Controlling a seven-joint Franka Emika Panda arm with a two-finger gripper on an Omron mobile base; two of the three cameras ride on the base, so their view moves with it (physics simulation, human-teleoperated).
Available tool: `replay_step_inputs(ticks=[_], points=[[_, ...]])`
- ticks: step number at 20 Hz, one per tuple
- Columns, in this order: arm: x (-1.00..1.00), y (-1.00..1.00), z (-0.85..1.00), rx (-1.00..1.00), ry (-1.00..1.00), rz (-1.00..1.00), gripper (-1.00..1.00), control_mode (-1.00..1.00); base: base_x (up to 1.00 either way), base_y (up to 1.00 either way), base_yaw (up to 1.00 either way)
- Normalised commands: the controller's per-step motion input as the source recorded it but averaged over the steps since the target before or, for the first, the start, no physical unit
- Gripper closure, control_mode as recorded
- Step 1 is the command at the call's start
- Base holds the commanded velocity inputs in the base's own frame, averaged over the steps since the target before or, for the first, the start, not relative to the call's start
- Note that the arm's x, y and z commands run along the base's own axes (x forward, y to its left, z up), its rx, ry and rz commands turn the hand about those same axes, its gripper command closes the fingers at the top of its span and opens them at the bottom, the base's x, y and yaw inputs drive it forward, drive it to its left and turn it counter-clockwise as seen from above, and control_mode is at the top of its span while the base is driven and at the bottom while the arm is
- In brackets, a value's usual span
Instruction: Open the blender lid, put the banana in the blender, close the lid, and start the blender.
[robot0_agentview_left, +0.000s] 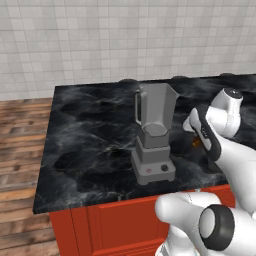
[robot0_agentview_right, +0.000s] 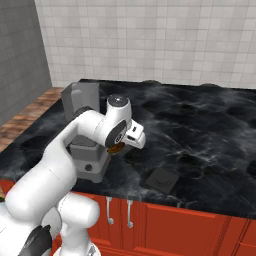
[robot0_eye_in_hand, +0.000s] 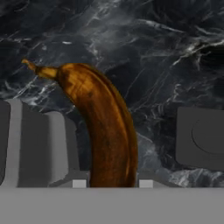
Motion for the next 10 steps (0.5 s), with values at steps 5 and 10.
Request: replay_step_inputs(ticks=[5, 10], points=[[-0.27, -0.01, 0.99, 0.00, -0.26, -0.01, 1.00, -1.00, 0.00, 0.00, 0.00], [-0.19, -0.01, 1.00, 0.00, -0.22, -0.02, 1.00, -1.00, 0.00, 0.00, 0.00]])
